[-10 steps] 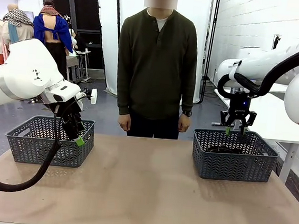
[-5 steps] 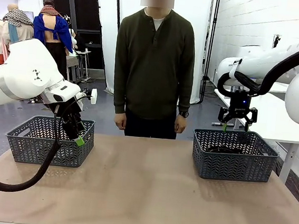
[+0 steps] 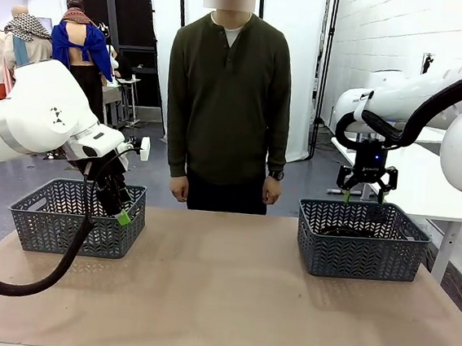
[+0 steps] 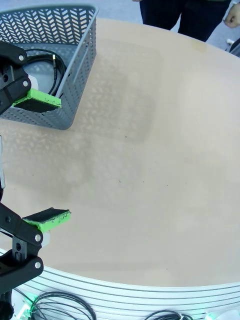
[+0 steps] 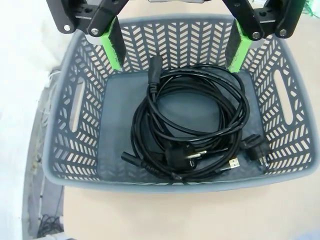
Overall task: Organize the cables according to human instructions.
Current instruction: Pick up a bundle of cables and place it in the basket indicated by the human.
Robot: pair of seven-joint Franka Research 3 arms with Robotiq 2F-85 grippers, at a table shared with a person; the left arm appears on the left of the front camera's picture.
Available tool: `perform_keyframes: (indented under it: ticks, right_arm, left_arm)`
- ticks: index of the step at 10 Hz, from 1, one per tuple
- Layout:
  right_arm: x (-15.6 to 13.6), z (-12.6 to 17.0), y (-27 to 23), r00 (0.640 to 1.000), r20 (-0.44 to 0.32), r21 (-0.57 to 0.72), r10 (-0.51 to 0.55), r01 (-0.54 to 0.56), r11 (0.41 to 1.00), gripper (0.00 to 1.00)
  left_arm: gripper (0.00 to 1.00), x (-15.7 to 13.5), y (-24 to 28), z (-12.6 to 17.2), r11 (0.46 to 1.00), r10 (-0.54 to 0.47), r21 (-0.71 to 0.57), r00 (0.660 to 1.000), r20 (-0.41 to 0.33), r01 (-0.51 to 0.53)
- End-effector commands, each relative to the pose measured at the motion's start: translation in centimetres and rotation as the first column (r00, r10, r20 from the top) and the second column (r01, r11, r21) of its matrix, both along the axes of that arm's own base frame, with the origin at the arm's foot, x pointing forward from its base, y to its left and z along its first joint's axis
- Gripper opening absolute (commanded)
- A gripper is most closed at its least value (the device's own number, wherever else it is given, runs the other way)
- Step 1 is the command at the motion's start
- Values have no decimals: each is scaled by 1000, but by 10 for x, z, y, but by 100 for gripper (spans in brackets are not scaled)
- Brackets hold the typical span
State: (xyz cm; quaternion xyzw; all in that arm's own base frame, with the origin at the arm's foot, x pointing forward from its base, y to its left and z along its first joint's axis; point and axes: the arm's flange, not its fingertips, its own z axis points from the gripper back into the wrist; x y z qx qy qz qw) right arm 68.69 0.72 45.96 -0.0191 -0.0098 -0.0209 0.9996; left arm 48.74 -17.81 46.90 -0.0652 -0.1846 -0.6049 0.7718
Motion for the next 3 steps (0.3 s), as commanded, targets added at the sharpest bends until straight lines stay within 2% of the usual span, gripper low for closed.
perform_keyframes:
  ticks: [1,3]
  right_arm:
    - [0,0,-1,1000,3,0,16,-16,1000,100]
    - [0,0,-1,1000,3,0,16,-16,1000,100]
  left_arm:
    - [100,0,0,1,1000,2,1,1000,1,-2]
    - [100,0,0,1,1000,2,1,1000,1,-2]
